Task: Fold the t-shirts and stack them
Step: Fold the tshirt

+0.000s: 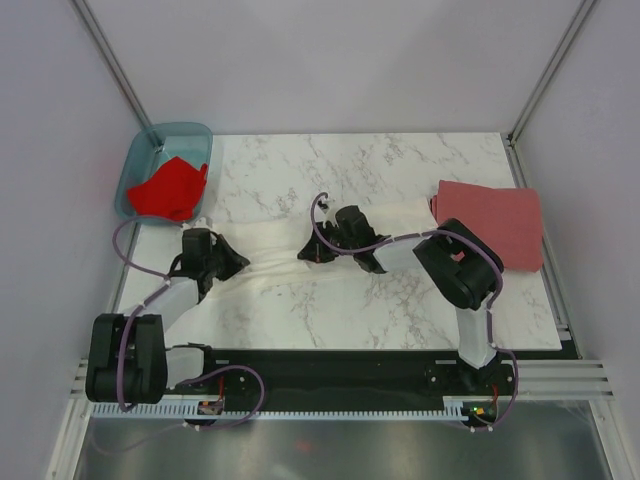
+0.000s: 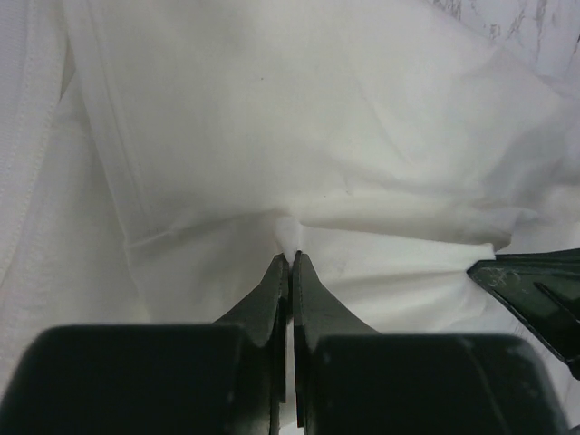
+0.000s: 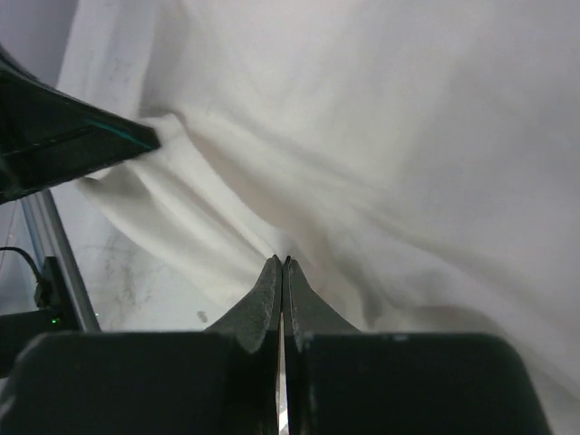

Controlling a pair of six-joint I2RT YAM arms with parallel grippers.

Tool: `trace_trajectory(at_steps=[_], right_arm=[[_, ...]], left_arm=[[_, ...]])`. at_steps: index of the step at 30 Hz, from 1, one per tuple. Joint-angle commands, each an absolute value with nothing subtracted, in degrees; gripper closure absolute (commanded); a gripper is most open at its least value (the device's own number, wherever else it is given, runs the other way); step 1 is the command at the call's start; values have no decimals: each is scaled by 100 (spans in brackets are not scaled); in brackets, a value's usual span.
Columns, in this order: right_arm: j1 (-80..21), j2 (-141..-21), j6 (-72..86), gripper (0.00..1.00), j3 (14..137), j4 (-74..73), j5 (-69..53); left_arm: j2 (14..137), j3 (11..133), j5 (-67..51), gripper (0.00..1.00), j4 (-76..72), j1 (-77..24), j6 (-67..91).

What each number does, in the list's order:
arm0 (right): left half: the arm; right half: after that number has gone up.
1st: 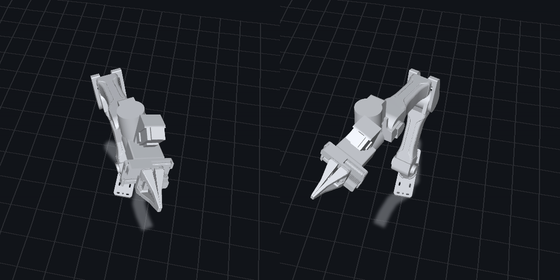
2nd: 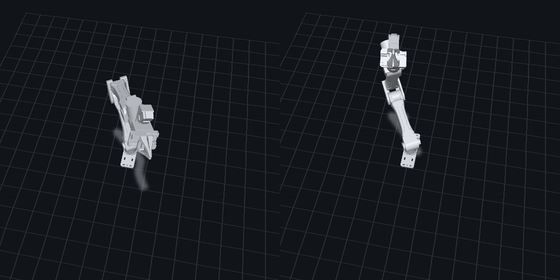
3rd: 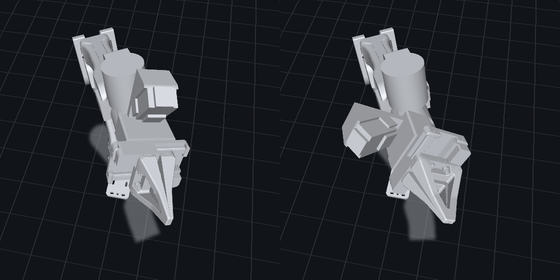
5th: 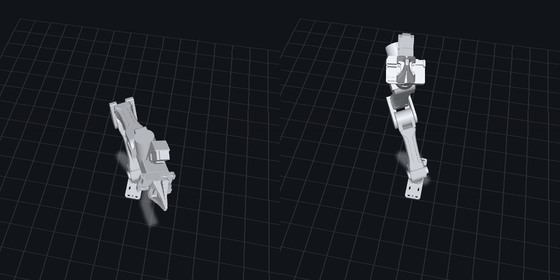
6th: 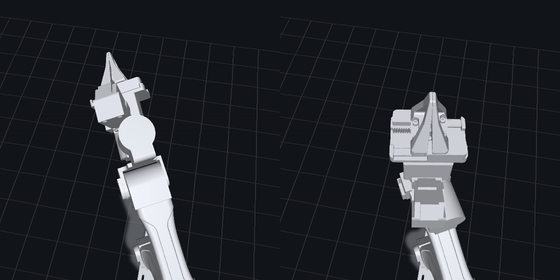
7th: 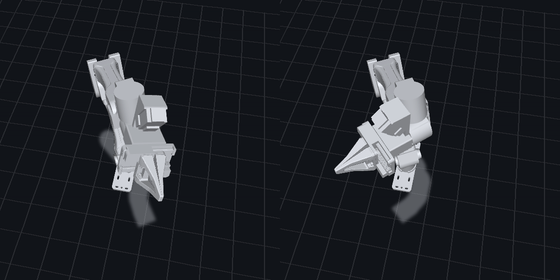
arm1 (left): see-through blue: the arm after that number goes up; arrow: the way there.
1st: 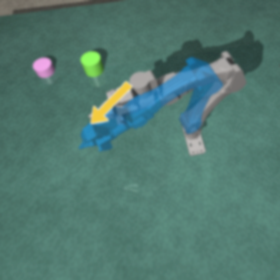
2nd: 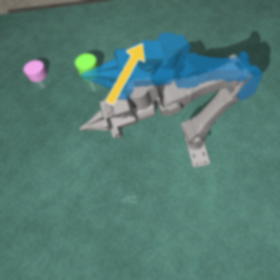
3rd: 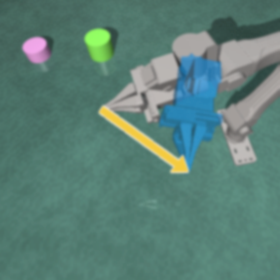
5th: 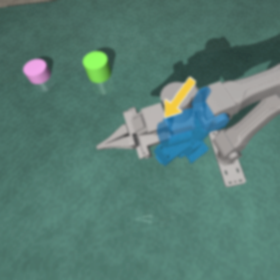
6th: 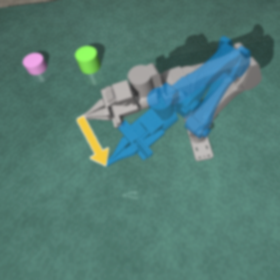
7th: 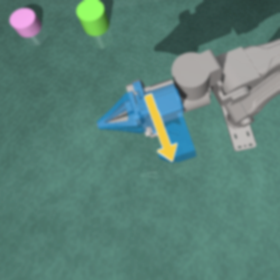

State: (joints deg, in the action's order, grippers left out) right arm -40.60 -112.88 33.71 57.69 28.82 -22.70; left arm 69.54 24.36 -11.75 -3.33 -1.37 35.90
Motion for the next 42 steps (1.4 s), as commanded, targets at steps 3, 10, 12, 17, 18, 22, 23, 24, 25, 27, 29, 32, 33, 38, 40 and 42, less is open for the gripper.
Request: trace_trajectory(at_steps=[3, 10, 12, 17, 18, 22, 23, 24, 25, 27, 29, 32, 33, 38, 40, 42], right_arm=[[-3955, -11935, 3665, 93, 6020, 2575, -1977], [-3973, -11427, 3507, 49, 5871, 2523, -1907], [-3973, -11190, 3419, 41, 5819, 2479, -1872], [-4051, -10723, 3112, 31, 5792, 2058, -1635], [-4060, -10644, 3042, 31, 5775, 2022, -1609], [-4122, -10442, 3014, 50, 5800, 1907, -1722], [-4174, -10441, 3023, 55, 5818, 1881, -1905], [-4210, -10459, 3015, 60, 5853, 1837, -1951], [-4253, -10520, 2989, 63, 5949, 1785, -1977], [-4324, -10669, 3084, 69, 6038, 1793, -2240], [-4315, -10994, 3277, 78, 6152, 1907, -2434], [-4307, -11355, 3541, 87, 6231, 2091, -2706], [-4298, -11425, 3585, 89, 6249, 2109, -2733], [-3939, -11952, 3936, 98, 6249, 2265, -2777], [-3815, -12154, 4209, 100, 6162, 2381, -2839], [-3753, -12182, 4219, 100, 6144, 2356, -2804]], left_arm=[[7146, 2751, -958, 98, -176, -114, 3428], [6663, 2637, -1002, 45, -141, -123, 3428], [6435, 2654, -923, 35, -106, -114, 3428], [5987, 2654, -940, 34, -53, -123, 3366], [5907, 2637, -949, 34, -53, -140, 3349], [5520, 2540, -1133, 38, 148, -237, 3436], [5433, 2497, -1177, 39, 175, -307, 3489], [5362, 2470, -1204, 40, 184, -351, 3602], [5318, 2444, -1239, 41, 211, -404, 3656], [5440, 2452, -1309, 43, 255, -545, 3805], [5782, 2452, -1476, 49, 237, -589, 3919], [6344, 2347, -1626, 53, 18, -589, 4104], [6520, 2329, -1635, 54, 18, -589, 4139], [7460, 2469, -1275, 54, -35, -344, 4342], [7576, 2548, -1039, 53, 219, -299, 4438], [7393, 2549, -862, 53, 377, -290, 4500]])
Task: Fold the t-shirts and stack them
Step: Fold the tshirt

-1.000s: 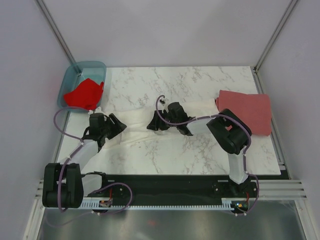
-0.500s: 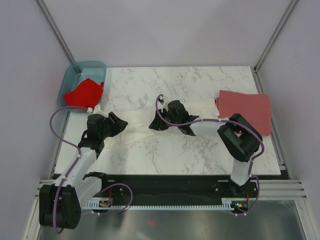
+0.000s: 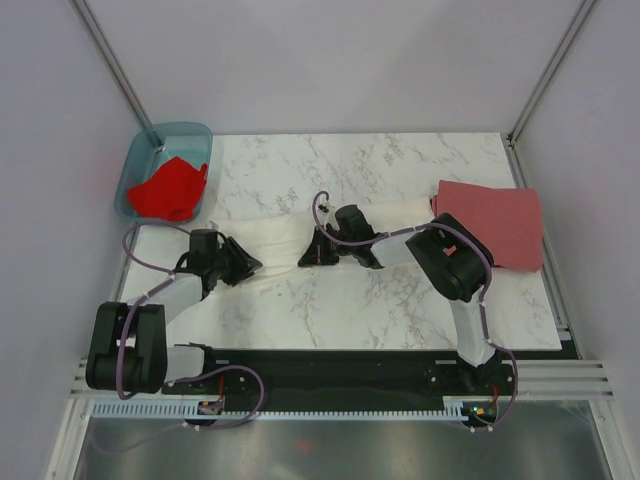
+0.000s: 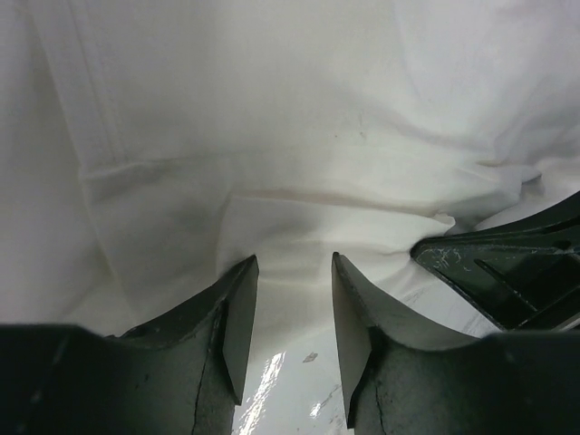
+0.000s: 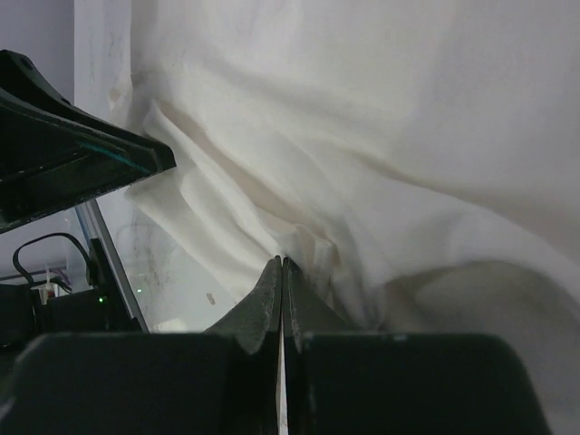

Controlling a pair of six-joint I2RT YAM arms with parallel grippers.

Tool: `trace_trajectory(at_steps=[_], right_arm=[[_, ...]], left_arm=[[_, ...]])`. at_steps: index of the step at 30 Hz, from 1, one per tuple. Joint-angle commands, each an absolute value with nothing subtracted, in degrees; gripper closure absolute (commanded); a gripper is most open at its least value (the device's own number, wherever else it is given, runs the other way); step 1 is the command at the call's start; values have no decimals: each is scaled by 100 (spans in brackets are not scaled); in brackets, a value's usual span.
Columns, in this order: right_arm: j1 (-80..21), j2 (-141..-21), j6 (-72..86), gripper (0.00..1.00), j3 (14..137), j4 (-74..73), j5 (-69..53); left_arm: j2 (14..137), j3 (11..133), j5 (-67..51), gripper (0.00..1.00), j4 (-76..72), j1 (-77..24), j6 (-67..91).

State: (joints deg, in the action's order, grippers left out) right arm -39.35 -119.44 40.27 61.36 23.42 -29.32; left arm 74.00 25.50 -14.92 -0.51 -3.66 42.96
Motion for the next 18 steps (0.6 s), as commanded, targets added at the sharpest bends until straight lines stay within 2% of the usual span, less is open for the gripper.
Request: trace_trajectory(at_steps=[1, 2, 6, 8, 9, 12, 14, 18], right_arm=[[-3753, -12086, 4175, 99, 6117, 2321, -2760], [-3770, -12015, 4157, 97, 6108, 2329, -2742], [-3823, -11602, 3920, 73, 6064, 2215, -2672], [-3902, -11356, 3702, 67, 6108, 2005, -2593], [-3937, -11190, 3613, 60, 6135, 1952, -2497], [-4008, -10882, 3332, 51, 6144, 1670, -2207], [-4025, -10758, 3235, 49, 6117, 1539, -2040], [-4025, -10513, 3243, 46, 6004, 1520, -1776]], left_arm=[[7305, 2531, -783, 52, 404, -290, 4500], [7225, 2523, -739, 52, 422, -290, 4465], [6804, 2592, -791, 48, 561, -325, 4220], [6523, 2654, -774, 44, 694, -360, 4149], [6408, 2672, -739, 42, 851, -369, 4148], [5741, 2602, -537, 32, 1237, -439, 4253], [5181, 2549, -308, 16, 1458, -466, 4403], [4518, 2234, -465, 18, 1775, -475, 5167]])
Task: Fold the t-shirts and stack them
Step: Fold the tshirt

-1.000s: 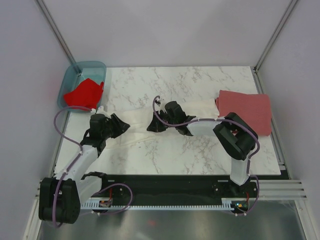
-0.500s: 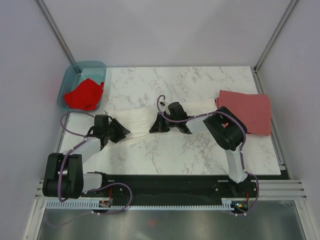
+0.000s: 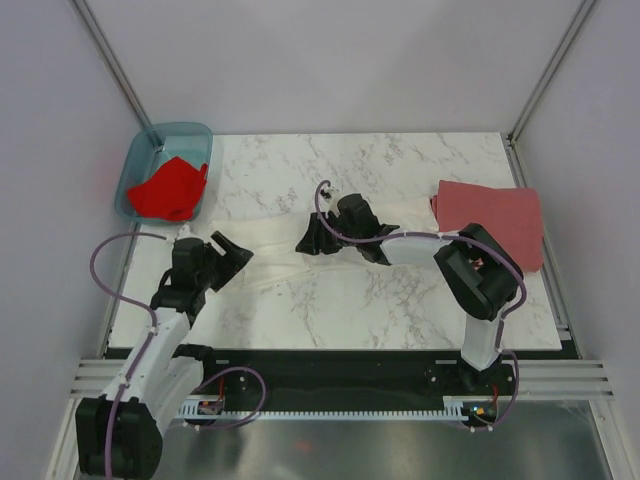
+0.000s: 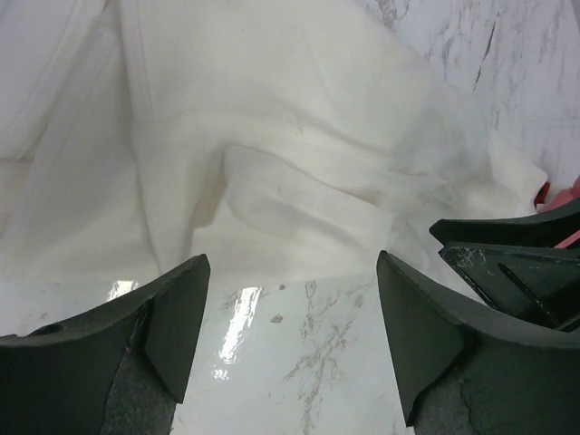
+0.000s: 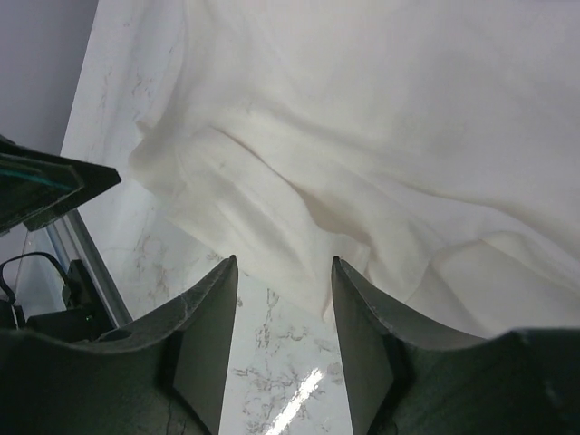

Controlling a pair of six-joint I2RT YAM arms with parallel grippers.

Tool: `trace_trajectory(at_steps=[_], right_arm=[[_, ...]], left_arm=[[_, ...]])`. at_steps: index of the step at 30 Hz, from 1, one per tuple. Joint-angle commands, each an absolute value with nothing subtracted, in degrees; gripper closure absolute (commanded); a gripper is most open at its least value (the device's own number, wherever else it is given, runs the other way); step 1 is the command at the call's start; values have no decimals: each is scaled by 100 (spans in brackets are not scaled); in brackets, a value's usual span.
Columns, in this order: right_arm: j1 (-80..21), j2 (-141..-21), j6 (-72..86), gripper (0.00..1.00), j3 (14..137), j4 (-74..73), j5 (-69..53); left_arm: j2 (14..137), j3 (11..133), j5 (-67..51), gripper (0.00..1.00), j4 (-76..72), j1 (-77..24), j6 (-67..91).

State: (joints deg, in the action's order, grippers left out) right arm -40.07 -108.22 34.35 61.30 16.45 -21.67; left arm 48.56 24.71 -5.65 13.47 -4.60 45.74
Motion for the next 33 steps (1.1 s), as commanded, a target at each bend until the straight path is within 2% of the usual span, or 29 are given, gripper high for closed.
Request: trace_trajectory(at_steps=[1, 6, 15, 19, 25, 29, 30, 31, 33], right_arm=[[-4017, -10468, 3278, 46, 5959, 1608, -1654], [-3982, -9986, 3296, 44, 5661, 1643, -1187], [-3788, -9510, 3472, 43, 5239, 1872, -844], [-3727, -9396, 3498, 43, 5116, 1934, -712], [-3674, -9158, 3454, 43, 5001, 1777, -239], [-3665, -9062, 3278, 43, 5106, 1311, 323], [-3674, -9018, 3252, 43, 5133, 1231, 447], [-3656, -8974, 3226, 43, 5124, 1135, 518], [-3656, -8817, 3191, 42, 5089, 1055, 711]], left_arm=[[4431, 2172, -649, 18, 1810, -492, 5316], [4228, 1706, -668, 24, 1916, -606, 6529], [3849, 1310, -44, 25, 1837, -1072, 7541], [4174, 1336, 245, 27, 1714, -1099, 7594], [4921, 1195, 615, 34, 1109, -1099, 7874], [5465, 1248, 1001, 52, 616, -1090, 7893], [5702, 1326, 1089, 60, 520, -1090, 7849], [5852, 1397, 1125, 73, 440, -1081, 7805], [6325, 1643, 1134, 88, 256, -1072, 7665]])
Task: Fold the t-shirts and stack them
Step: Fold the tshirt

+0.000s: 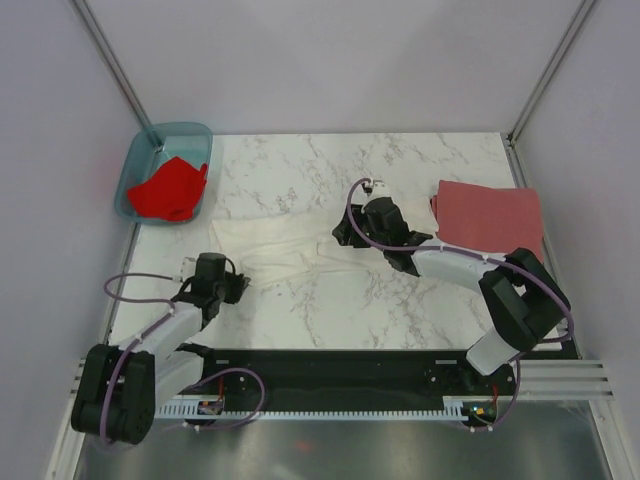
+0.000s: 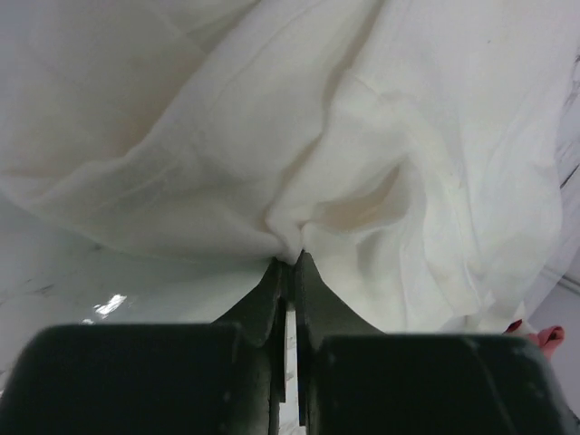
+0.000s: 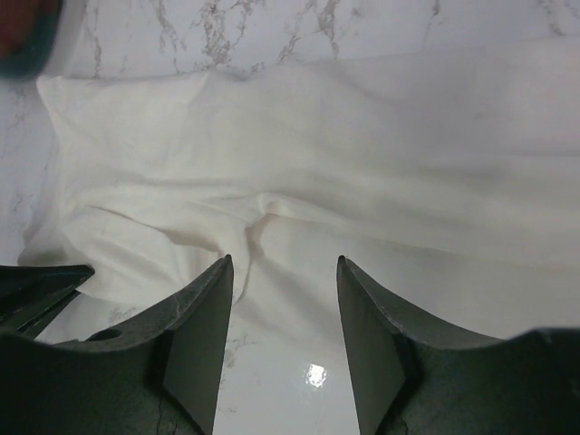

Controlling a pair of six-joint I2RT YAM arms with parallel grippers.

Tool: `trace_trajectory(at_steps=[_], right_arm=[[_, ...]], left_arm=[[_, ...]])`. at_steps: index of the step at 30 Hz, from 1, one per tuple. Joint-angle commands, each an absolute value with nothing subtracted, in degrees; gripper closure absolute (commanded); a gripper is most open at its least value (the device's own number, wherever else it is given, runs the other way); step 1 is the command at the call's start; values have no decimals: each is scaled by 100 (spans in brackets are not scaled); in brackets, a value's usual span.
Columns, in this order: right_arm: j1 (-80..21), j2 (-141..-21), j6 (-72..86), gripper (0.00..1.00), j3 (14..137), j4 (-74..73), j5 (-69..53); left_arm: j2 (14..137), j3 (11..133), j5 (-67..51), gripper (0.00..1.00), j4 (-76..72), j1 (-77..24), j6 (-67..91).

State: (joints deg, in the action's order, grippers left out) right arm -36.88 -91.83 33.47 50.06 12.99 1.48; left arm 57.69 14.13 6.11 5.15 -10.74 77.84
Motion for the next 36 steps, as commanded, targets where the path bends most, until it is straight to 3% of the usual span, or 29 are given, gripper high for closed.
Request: trace_trajectory(at_steps=[1, 12, 23, 36], right_arm=[[-3656, -8763, 3147, 42, 5089, 968, 773], [-3665, -8490, 2760, 35, 5502, -693, 1573], [-3437, -9219, 2892, 31, 5668, -1723, 3515], [-2786, -10195, 3076, 41, 5792, -1828, 2480]], left_arm=[[6485, 1757, 1134, 98, 229, -1029, 7603], [9191, 4612, 906, 98, 176, -967, 6513], [11346, 7135, 695, 98, 606, -625, 5959], [12067, 8156, 193, 98, 835, -167, 5564]])
